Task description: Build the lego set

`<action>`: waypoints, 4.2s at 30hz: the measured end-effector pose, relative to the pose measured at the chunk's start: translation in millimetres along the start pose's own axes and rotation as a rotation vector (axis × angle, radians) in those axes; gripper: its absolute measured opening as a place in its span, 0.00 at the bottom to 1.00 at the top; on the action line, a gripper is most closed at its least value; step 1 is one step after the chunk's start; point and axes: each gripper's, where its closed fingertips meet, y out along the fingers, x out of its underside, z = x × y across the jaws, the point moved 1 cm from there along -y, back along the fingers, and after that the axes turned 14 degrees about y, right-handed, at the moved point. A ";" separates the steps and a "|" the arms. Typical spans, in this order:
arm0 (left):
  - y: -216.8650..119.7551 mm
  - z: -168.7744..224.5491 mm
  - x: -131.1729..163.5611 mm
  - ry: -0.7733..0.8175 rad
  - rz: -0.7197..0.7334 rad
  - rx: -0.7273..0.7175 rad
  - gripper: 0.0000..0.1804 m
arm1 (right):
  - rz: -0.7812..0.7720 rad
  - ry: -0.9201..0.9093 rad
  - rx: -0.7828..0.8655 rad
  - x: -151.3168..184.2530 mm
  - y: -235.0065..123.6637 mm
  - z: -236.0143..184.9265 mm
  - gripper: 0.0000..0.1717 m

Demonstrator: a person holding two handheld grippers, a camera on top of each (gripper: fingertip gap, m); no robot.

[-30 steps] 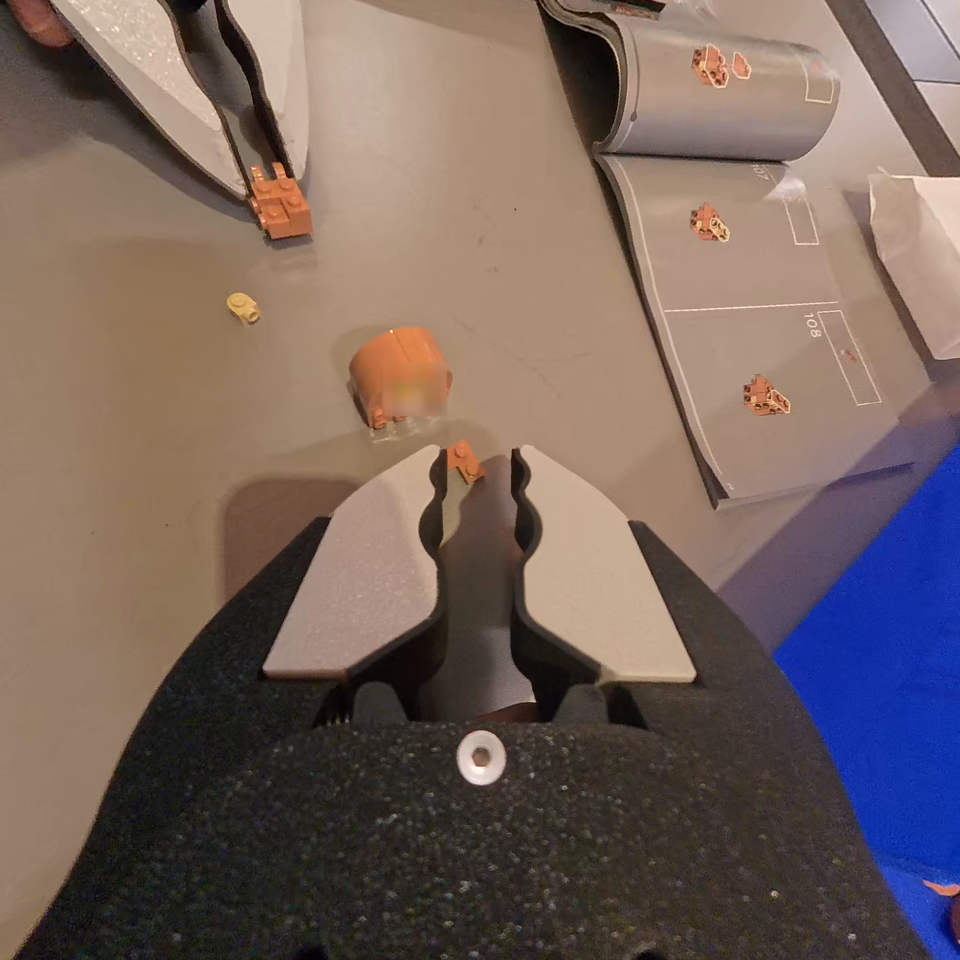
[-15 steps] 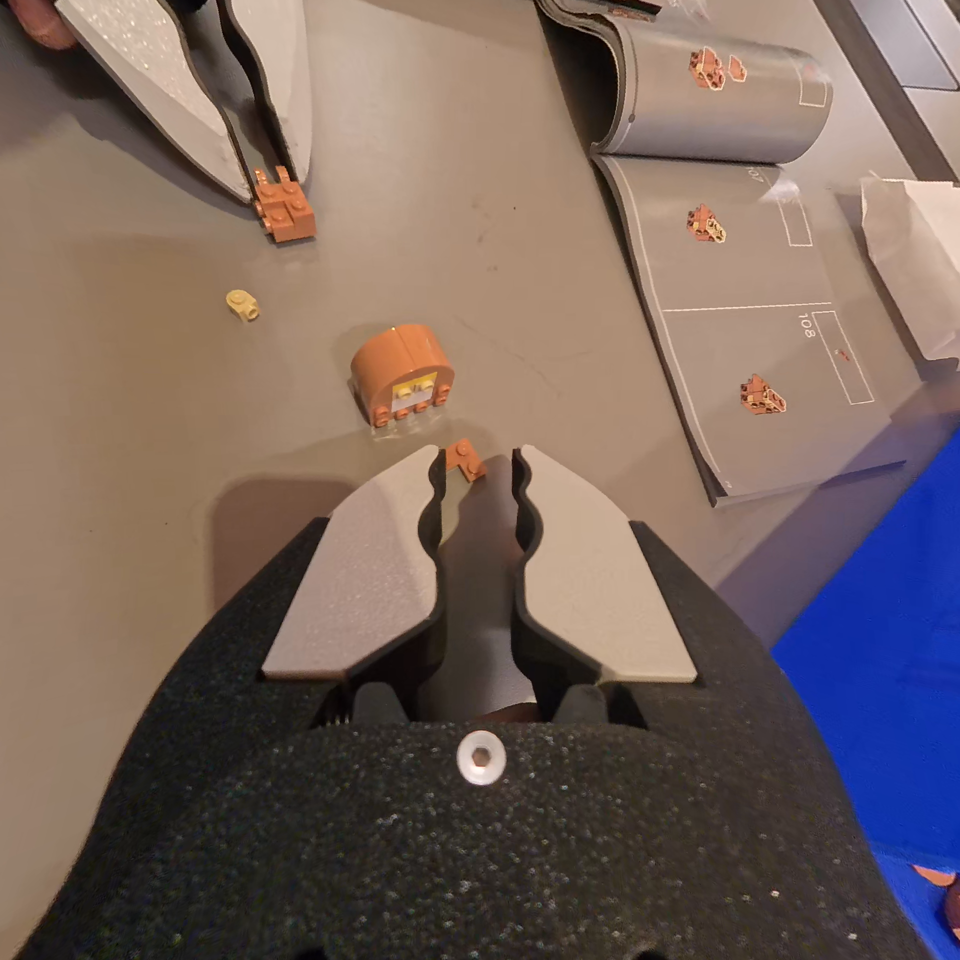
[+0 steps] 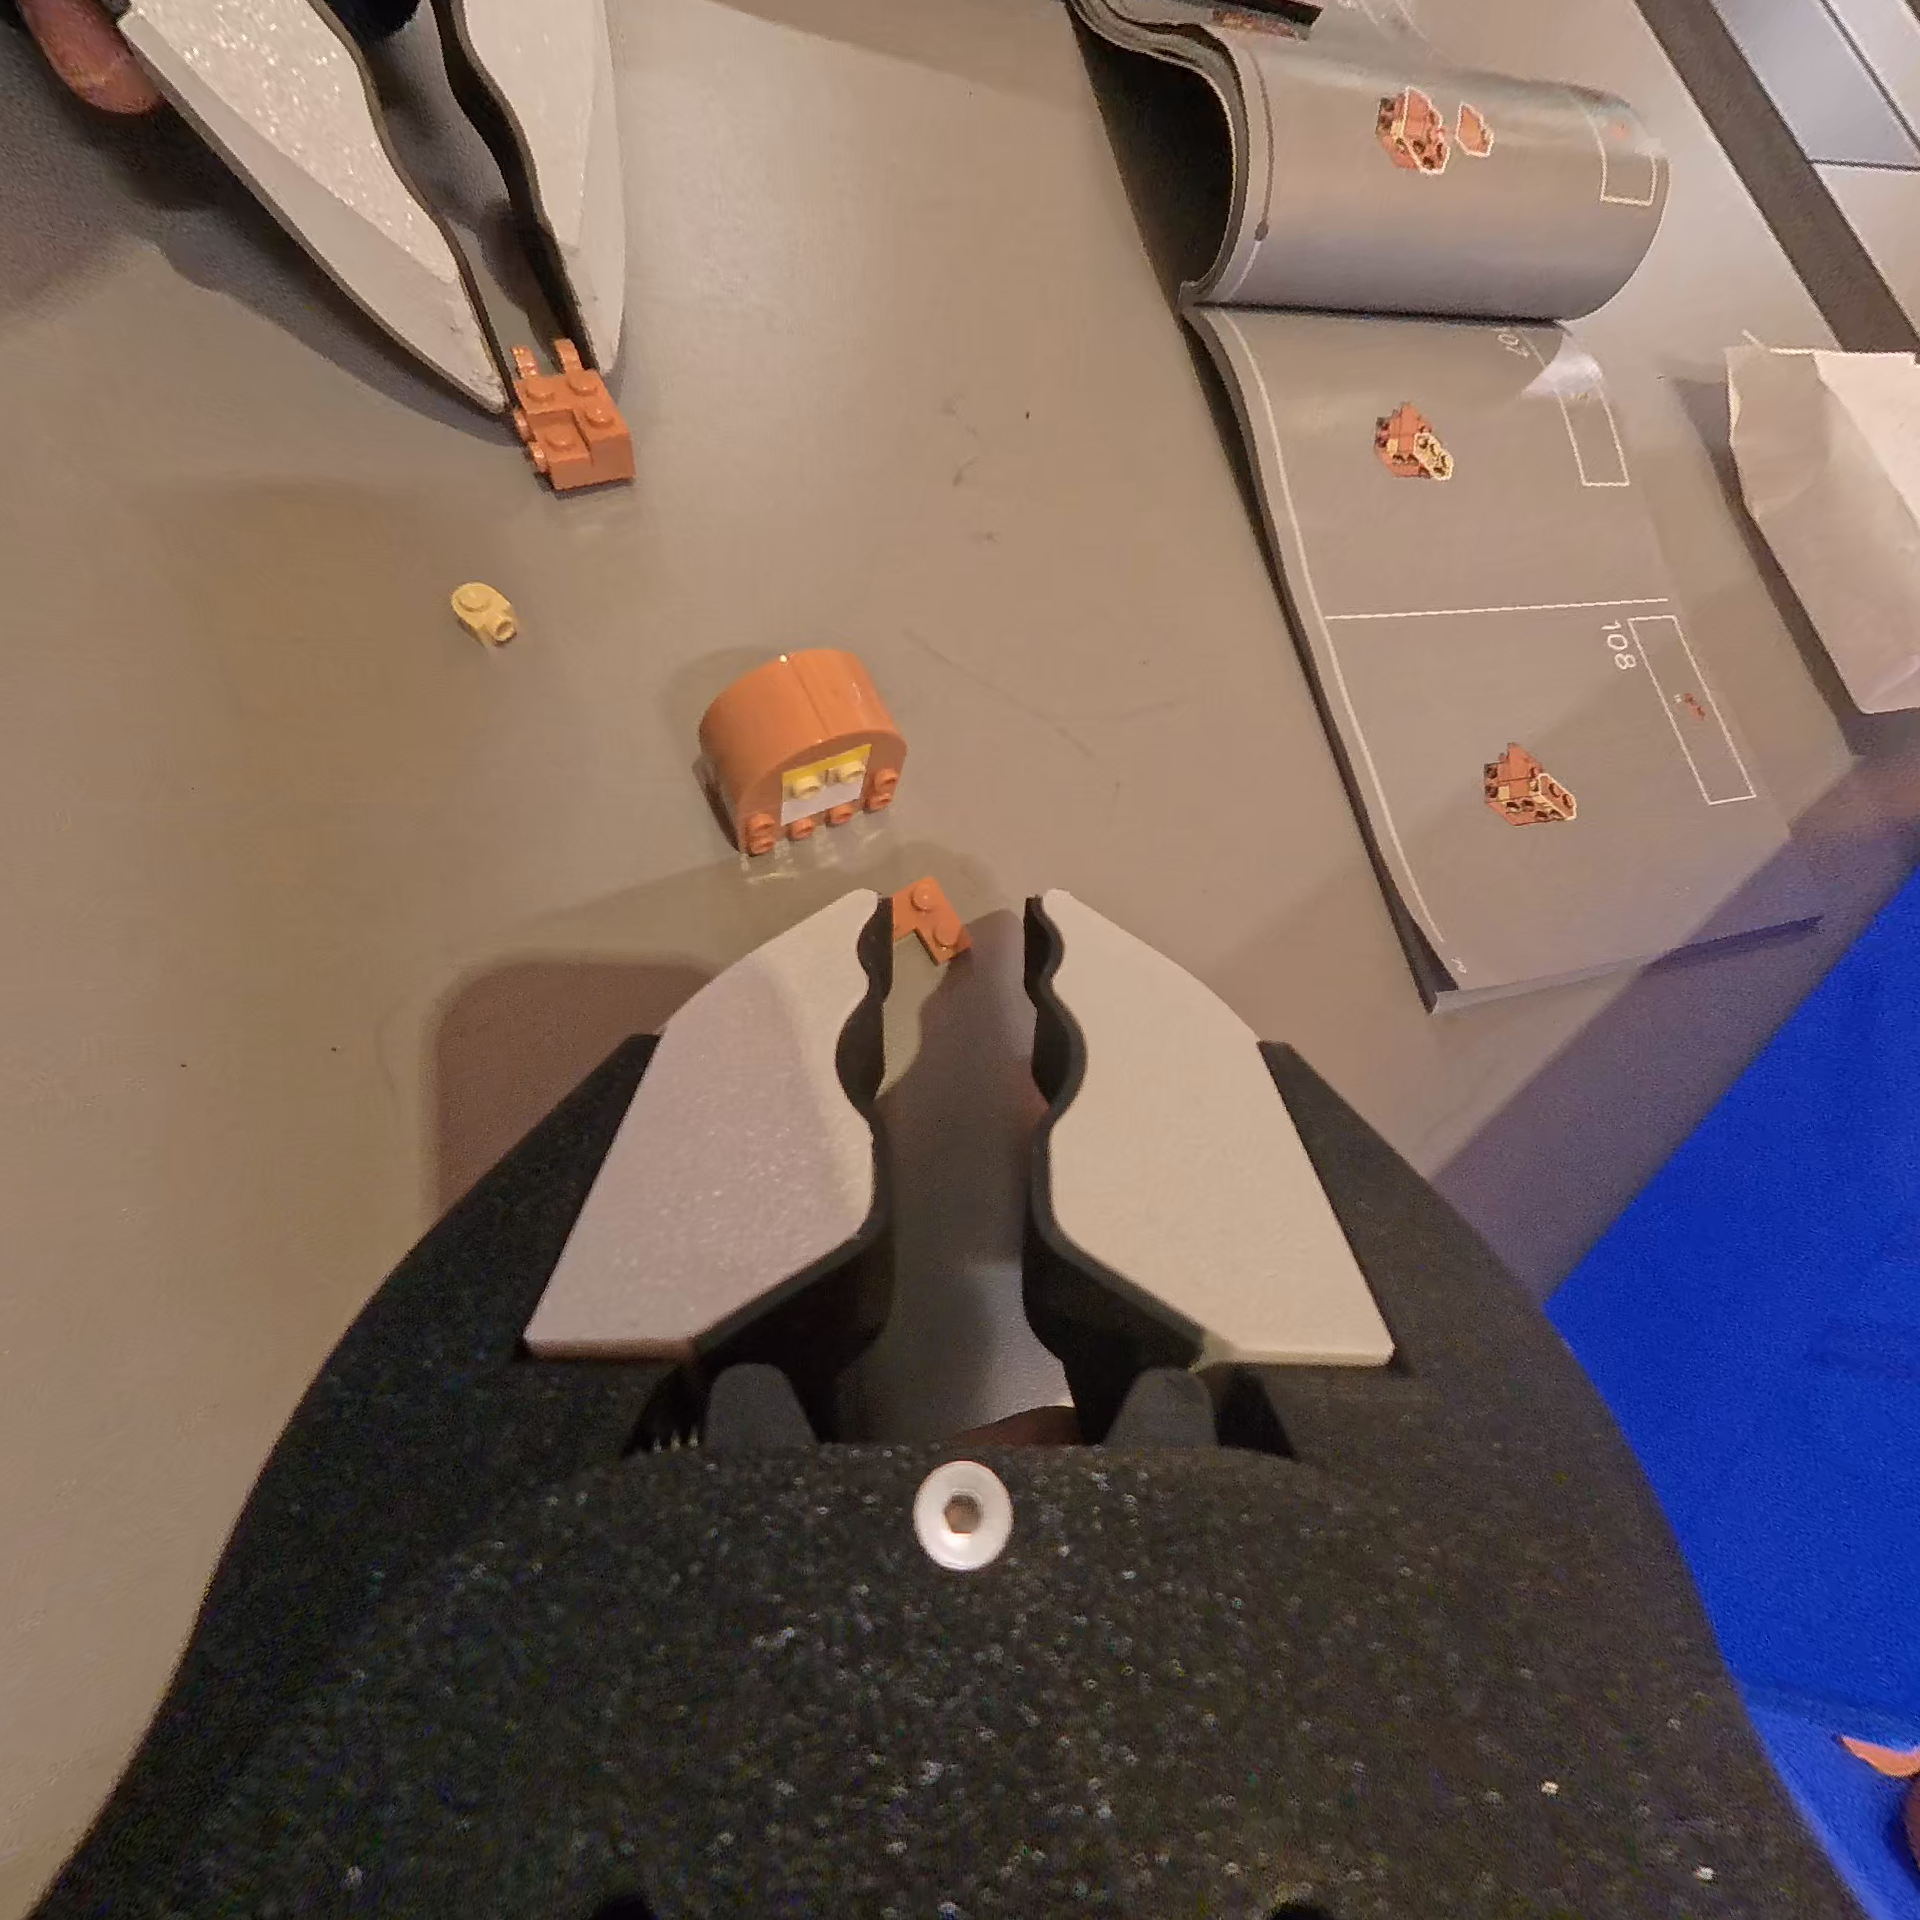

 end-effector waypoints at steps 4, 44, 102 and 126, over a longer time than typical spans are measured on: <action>0.0 -0.1 0.0 -0.002 0.001 0.002 0.08 | -0.001 0.001 -0.006 0.2 -0.1 -0.3 0.14; 2.1 11.9 -0.6 0.087 -0.013 0.037 0.10 | -0.056 -0.181 -0.217 -27.6 32.4 -85.9 0.09; -50.9 6.4 -82.0 -0.626 0.743 0.453 0.13 | 0.697 -0.410 0.128 -101.7 -24.3 -96.0 0.05; -48.0 -14.6 -73.6 0.169 0.484 -0.193 0.05 | 0.685 0.061 -0.139 -102.3 -29.5 -78.0 0.08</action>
